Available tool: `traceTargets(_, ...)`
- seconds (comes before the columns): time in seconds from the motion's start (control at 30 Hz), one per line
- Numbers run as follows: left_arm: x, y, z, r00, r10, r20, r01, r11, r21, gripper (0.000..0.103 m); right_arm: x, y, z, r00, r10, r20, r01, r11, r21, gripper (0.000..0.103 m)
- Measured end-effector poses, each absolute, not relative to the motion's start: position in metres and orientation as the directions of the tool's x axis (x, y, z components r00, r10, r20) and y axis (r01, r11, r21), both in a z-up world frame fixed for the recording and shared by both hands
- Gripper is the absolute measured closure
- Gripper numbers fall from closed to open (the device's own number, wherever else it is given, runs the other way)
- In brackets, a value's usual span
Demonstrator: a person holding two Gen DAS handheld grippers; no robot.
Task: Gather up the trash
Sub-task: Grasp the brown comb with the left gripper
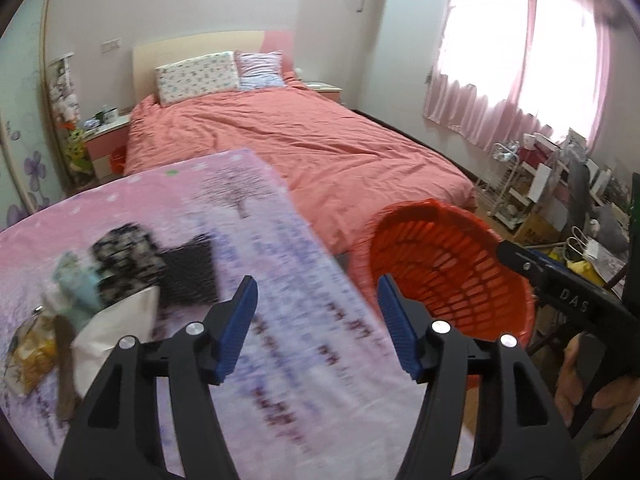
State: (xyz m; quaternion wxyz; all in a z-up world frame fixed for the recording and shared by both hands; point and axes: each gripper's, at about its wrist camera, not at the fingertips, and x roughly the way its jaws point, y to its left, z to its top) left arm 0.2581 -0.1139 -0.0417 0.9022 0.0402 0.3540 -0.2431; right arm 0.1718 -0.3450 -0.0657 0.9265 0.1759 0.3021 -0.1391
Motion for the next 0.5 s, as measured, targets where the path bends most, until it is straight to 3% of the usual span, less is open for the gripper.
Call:
traceTargets(0.33,0.252,-0.008,-0.055,0.701,-0.223,-0.678,0.275,0.961,-0.032,0.039,0.175,-0.293,-0.070,0.774,-0.089,-0.627,0.271,0.941,0.201,0.033)
traceTargets(0.5,0.252,0.056,-0.070,0.692,-0.139,-0.709,0.140,0.988,-0.057,0.040,0.180,-0.256,-0.080,0.761,-0.053,-0.646,0.208,0.964,0.165,0.033)
